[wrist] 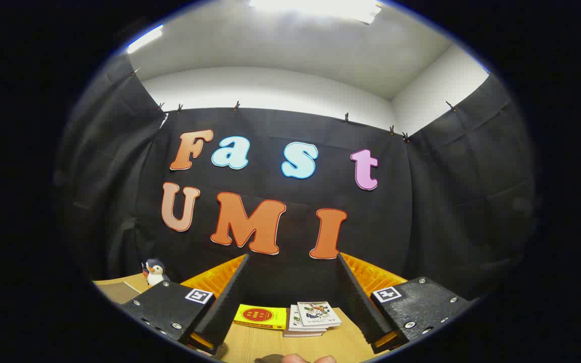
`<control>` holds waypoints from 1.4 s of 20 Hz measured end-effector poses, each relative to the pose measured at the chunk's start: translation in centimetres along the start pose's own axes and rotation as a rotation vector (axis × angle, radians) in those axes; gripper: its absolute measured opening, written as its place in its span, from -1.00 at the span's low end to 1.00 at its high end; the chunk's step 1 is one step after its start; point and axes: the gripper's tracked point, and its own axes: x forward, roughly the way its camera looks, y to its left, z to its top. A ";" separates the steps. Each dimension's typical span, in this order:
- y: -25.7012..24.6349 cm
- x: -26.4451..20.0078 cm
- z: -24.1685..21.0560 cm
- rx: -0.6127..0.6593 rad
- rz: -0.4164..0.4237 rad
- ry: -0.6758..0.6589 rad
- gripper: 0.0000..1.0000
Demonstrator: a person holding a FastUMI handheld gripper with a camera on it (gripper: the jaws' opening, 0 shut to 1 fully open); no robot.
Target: Open the storage box then place both shoes into the box .Put the left shoe in first, then the right shoe, with the right side of both shoes facing outward in a uniform manner.
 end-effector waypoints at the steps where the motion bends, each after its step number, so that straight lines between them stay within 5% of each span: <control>1: 0.2 0.0 -0.1 0.003 0.002 0.000 0.98; 20: 1.9 -0.7 -1.3 0.057 0.049 0.023 0.98; 28: 5.4 -1.3 -2.9 0.089 0.157 0.058 0.98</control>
